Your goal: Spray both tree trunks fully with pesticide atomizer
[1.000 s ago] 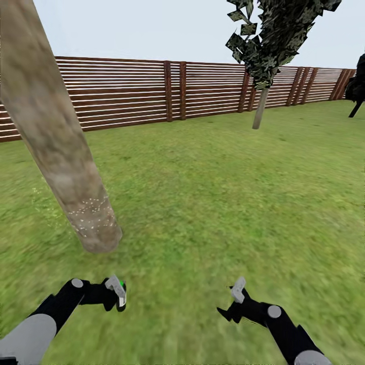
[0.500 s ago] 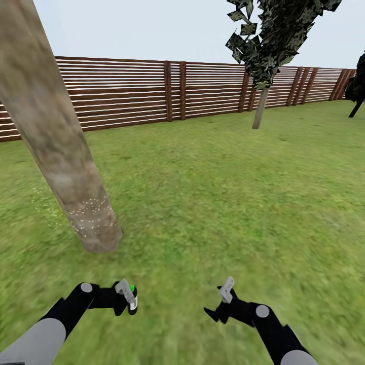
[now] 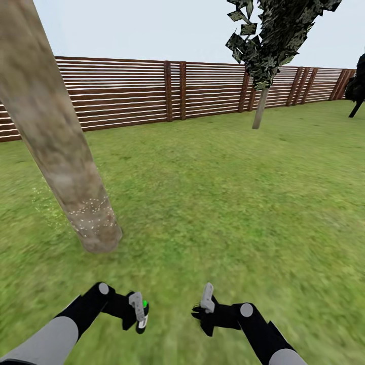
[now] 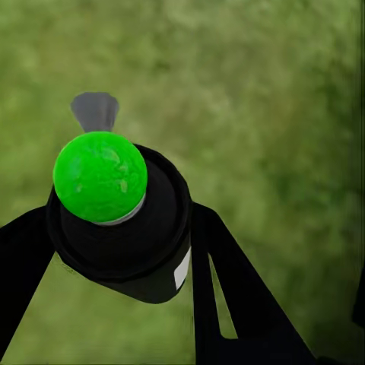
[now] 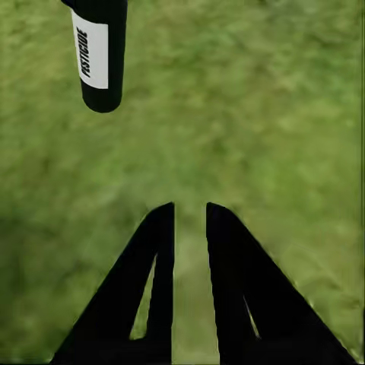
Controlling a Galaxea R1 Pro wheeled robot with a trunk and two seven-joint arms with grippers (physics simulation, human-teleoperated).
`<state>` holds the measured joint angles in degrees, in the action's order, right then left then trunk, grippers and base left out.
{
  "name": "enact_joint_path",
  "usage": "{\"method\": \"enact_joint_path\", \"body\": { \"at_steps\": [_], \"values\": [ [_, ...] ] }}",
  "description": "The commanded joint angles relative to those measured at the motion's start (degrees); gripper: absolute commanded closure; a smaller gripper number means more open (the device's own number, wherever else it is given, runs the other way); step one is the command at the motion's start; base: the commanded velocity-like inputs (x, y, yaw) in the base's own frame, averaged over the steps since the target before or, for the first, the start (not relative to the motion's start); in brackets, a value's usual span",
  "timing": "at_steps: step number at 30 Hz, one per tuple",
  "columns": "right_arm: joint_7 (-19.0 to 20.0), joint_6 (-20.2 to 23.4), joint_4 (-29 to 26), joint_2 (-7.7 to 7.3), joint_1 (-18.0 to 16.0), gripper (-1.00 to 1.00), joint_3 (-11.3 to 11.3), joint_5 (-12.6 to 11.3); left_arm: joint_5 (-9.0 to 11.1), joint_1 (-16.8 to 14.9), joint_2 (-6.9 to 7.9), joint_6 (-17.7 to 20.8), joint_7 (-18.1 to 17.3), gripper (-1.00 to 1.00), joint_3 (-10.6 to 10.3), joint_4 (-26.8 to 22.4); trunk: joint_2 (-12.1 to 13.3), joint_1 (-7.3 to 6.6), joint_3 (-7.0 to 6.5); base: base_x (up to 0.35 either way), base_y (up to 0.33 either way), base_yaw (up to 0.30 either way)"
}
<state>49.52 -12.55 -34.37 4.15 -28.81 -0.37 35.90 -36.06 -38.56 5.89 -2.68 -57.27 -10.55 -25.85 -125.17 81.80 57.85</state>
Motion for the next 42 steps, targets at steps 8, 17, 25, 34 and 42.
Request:
{"method": "enact_joint_path", "body": {
  "at_steps": [8, 17, 25, 34, 42],
  "values": [
    [1.46, -0.28, -2.62, 3.12, -0.02, 1.0, 0.02, 0.43, -0.32, 0.06, -1.18, -0.22, 0.31, 1.0, -0.18, -0.08, -0.02, -0.01, 0.05, 0.0, 0.0, 0.0],
    [3.13, -0.28, -3.78, 3.58, -0.1, 1.0, 0.02, 0.49, -1.27, 0.15, -3.71, -0.62, 0.31, 1.0, -0.23, -0.17, -0.02, -0.01, 0.05, 0.0, 0.0, 0.0],
    [3.13, -0.28, -3.78, 3.58, -0.05, 1.0, 0.02, 0.49, -1.69, 0.15, -6.28, -0.8, 0.32, 1.0, -0.09, 0.18, -0.02, -0.01, 0.05, 0.0, 0.0, 0.0],
    [3.13, -0.28, -3.78, 3.58, -0.1, 1.0, 0.02, 0.49, -2.56, 0.3, -8.5, -0.81, 0.32, 1.0, -0.09, 0.31, -0.02, -0.01, 0.05, 0.0, 0.0, 0.0],
    [3.13, -0.28, -3.86, 3.58, -0.1, 1.0, 0.02, 0.49, -2.49, 0.33, -9.7, -0.82, 0.32, 1.0, -0.09, 0.31, -0.02, -0.01, 0.05, 0.0, 0.0, 0.0]
  ]
}}
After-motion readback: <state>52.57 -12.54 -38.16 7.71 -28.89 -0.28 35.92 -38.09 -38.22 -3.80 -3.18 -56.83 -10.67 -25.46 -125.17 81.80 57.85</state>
